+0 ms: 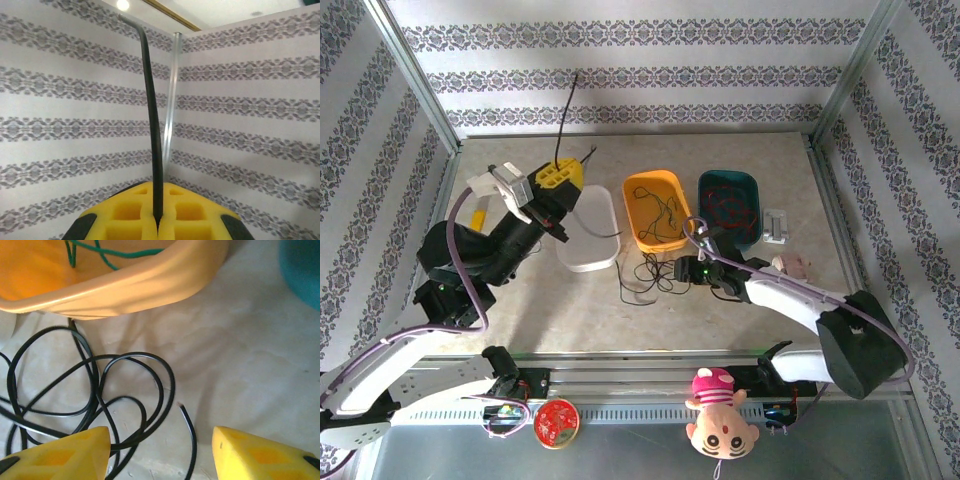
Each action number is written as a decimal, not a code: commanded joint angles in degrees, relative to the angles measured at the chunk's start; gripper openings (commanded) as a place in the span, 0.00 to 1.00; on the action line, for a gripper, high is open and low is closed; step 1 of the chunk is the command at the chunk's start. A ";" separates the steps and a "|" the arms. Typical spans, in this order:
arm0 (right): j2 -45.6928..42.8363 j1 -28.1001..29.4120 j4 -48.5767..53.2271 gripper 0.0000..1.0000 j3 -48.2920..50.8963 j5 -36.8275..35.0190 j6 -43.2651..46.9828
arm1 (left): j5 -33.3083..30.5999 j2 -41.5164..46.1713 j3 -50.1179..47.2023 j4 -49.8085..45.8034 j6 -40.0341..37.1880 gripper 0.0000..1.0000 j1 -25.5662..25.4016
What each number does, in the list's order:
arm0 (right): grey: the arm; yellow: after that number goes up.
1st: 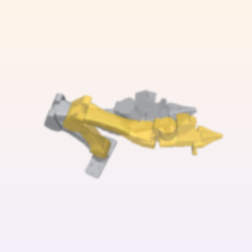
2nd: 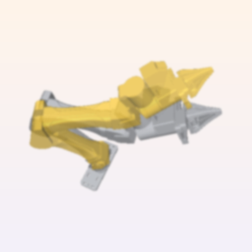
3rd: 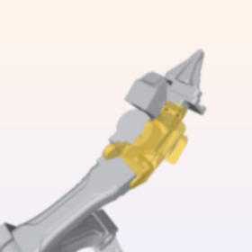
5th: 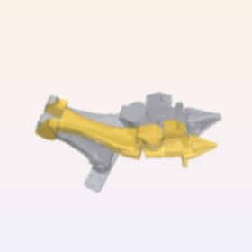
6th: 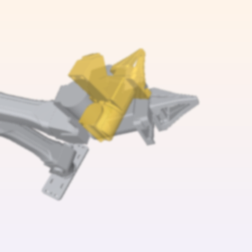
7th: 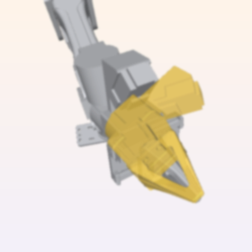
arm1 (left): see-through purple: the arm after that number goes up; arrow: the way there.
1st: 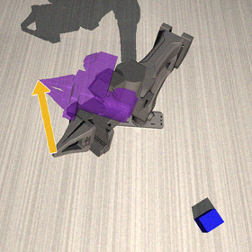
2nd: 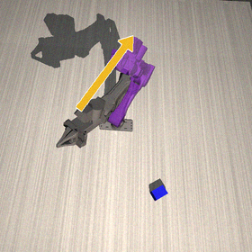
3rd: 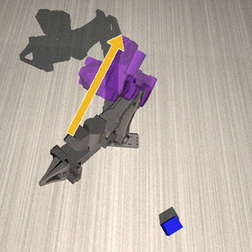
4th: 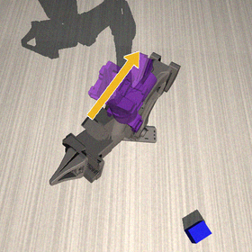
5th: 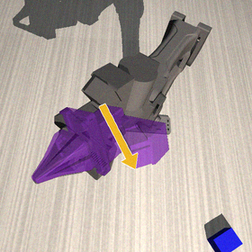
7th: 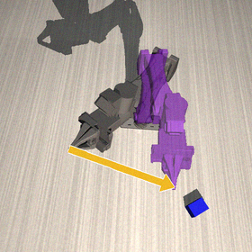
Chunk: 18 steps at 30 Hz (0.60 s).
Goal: Untangle the cables
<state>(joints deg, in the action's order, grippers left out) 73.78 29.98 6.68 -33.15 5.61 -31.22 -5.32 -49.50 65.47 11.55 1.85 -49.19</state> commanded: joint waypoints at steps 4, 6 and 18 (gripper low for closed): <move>-5.62 -0.18 -0.09 0.56 -0.96 4.95 2.59 | -16.11 -5.47 2.17 -4.69 -1.83 0.00 -0.74; -6.97 -0.18 0.05 0.56 -1.77 6.56 3.52 | -18.89 -7.06 2.85 -7.16 -1.86 0.00 -0.15; -10.90 -0.27 3.00 0.56 -2.91 4.17 4.58 | -15.60 -11.91 -4.95 -19.19 17.04 0.00 14.27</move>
<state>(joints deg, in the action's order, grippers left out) 63.66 29.76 7.55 -34.87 11.25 -28.10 -23.92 -60.62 63.86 -2.50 10.28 -38.26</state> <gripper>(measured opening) 0.562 0.039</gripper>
